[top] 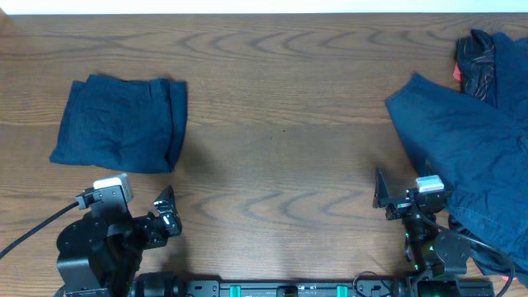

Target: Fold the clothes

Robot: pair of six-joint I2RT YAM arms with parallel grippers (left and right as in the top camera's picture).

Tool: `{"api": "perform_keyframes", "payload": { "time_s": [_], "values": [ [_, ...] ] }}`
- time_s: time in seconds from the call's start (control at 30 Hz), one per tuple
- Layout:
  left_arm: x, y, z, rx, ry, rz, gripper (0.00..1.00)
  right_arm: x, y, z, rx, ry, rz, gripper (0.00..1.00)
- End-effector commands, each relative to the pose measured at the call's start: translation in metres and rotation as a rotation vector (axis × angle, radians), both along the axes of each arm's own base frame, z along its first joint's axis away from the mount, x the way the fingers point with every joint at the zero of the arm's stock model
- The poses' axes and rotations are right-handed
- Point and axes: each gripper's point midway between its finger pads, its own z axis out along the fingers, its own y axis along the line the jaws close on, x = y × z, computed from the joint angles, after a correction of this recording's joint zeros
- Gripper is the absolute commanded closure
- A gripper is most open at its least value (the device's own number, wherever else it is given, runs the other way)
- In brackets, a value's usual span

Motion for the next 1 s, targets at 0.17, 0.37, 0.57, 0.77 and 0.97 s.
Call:
{"api": "perform_keyframes", "payload": {
  "time_s": [0.17, 0.37, 0.57, 0.77, 0.97],
  "values": [
    [0.0, -0.002, -0.001, -0.01, -0.001, -0.008, 0.02, 0.0, -0.001, -0.001, -0.017, -0.004, -0.011, 0.01],
    [0.0, -0.002, -0.001, -0.01, -0.001, -0.008, 0.02, 0.0, -0.001, -0.001, -0.017, -0.004, -0.011, 0.01],
    [-0.001, -0.001, -0.001, -0.002, 0.0, -0.008, 0.02, 0.0, -0.001, -0.001, -0.017, -0.004, -0.011, 0.01],
    [-0.004, 0.008, -0.011, 0.053, 0.029, 0.024, 0.02, 0.0, -0.001, -0.001, -0.017, -0.004, -0.011, 0.01],
    [0.009, 0.009, -0.042, 0.059, -0.034, 0.024, 0.02, 0.0, -0.001, -0.001, -0.017, -0.004, -0.011, 0.01]
  ]
}}
